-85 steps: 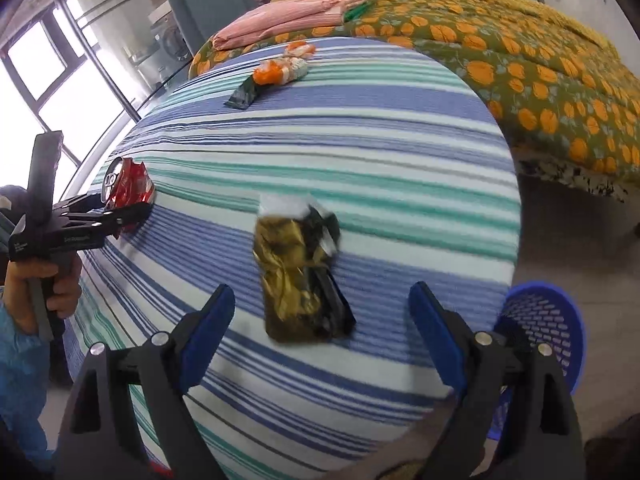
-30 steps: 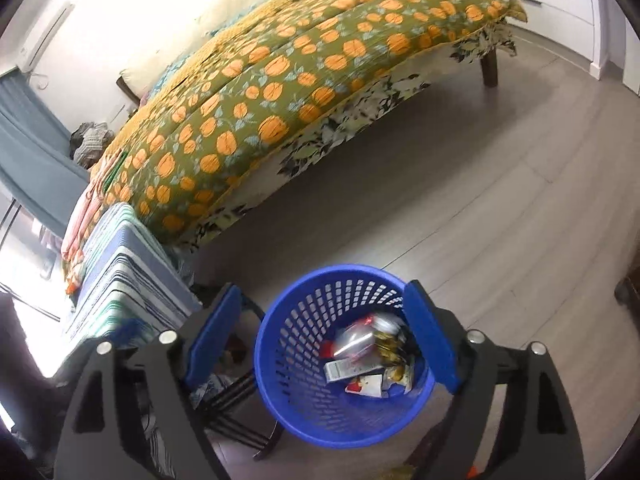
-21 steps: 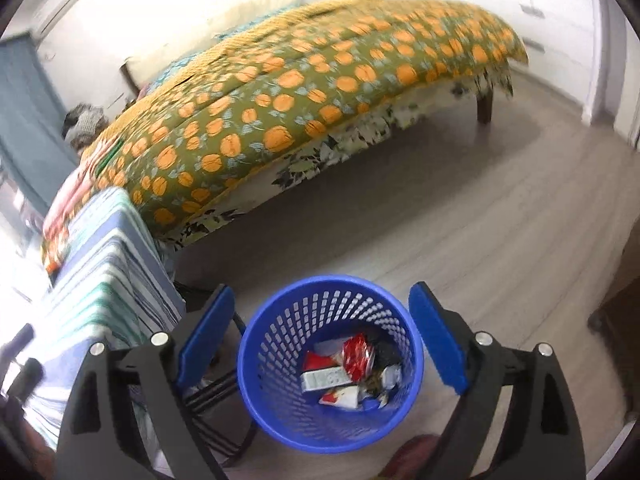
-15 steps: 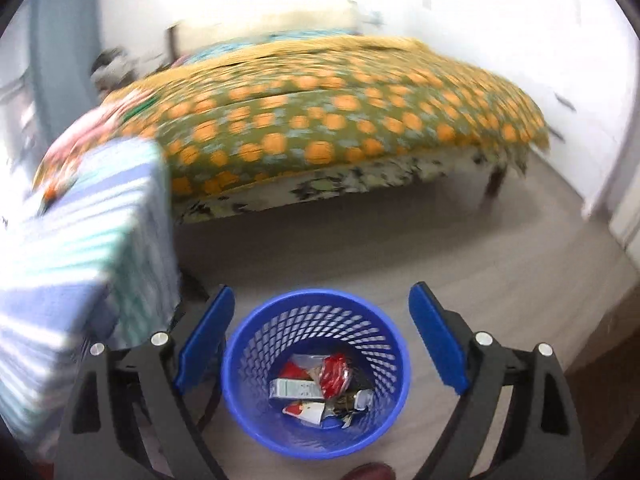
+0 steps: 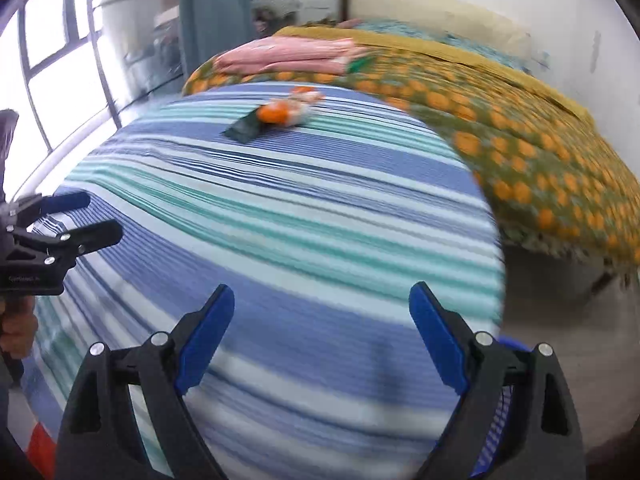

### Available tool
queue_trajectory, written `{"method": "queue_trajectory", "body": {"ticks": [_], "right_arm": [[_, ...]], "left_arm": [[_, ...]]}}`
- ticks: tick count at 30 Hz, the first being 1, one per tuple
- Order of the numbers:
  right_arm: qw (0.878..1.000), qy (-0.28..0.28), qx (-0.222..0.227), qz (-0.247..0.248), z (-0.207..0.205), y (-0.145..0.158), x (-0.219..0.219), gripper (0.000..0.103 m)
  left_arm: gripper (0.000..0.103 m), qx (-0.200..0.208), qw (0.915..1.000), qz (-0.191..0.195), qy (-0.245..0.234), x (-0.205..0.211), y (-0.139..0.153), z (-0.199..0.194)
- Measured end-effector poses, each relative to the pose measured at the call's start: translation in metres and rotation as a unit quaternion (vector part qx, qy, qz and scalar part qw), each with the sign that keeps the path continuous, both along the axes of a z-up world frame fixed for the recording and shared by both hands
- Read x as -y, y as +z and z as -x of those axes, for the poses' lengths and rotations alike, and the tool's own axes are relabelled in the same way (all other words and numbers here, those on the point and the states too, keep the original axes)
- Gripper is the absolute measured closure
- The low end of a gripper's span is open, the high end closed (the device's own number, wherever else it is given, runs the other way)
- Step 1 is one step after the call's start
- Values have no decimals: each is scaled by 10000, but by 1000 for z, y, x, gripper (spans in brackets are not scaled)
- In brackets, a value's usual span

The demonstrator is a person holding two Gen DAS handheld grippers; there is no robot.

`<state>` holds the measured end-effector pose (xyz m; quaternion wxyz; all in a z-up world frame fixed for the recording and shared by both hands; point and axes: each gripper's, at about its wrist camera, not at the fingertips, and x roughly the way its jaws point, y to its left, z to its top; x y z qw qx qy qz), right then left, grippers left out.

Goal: Collect trash

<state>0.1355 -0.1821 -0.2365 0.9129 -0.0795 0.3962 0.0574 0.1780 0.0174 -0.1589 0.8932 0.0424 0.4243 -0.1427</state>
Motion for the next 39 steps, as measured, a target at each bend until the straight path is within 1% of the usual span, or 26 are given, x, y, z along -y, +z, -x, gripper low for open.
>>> {"method": "queue_trajectory", "body": {"ticks": [2, 5, 7, 10, 13, 16, 21, 23, 25, 26, 27, 28, 29, 31, 33, 35, 37, 39], "right_arm": [[9998, 83, -204, -4, -22, -8, -17, 16], [9993, 109, -360, 32, -39, -23, -34, 16], [9991, 59, -423, -3, -43, -30, -35, 15], [9990, 3, -444, -96, -41, -31, -34, 14], [9988, -55, -471, -68, -43, -33, -35, 10], [9988, -62, -485, -87, -44, -34, -36, 9], [9987, -75, -505, -92, -47, -35, -35, 7], [9986, -78, -510, -91, -48, -35, -35, 6], [9986, -85, -511, -86, -48, -35, -34, 6], [9986, -89, -510, -82, -49, -35, -34, 6], [9986, -86, -511, -84, -49, -35, -34, 6], [9986, -87, -511, -86, -49, -36, -34, 6], [9986, -87, -511, -87, -49, -36, -34, 6], [9986, -88, -512, -85, -49, -36, -34, 6], [9986, -89, -512, -83, -49, -36, -34, 6], [9986, -88, -513, -85, -49, -36, -33, 6], [9986, -89, -514, -84, -49, -36, -34, 6], [9986, -90, -516, -85, -49, -36, -34, 6]], "left_arm": [[5, -33, 10000, -5, -28, -1, 2, -20], [5, -132, 9998, 7, -160, 1, 1, -55], [5, -174, 9996, 86, -227, 4, 1, -76], [5, -242, 9991, 149, -309, 14, -2, -110], [5, -283, 9987, -49, -425, 33, -9, -140], [5, -293, 9981, -329, -441, 50, -20, -169], [6, -307, 9978, -476, -354, 59, -30, -202], [8, -319, 9976, -538, -281, 58, -33, -209], [15, -339, 9975, -577, -241, 56, -35, -214], [22, -335, 9980, -477, -261, 54, -35, -215], [27, -333, 9982, -393, -292, 53, -35, -215], [40, -280, 9984, -375, -327, 53, -33, -214], [56, -237, 9983, -366, -399, 54, -32, -213], [62, -223, 9978, -376, -505, 55, -30, -209], [62, -126, 9979, -431, -470, 51, -26, -199], [62, -139, 9988, -325, -349, 38, -19, -187], [62, -187, 9993, -222, -232, 19, -12, -166], [62, -182, 9993, -283, -154, 5, -8, -143]]}}
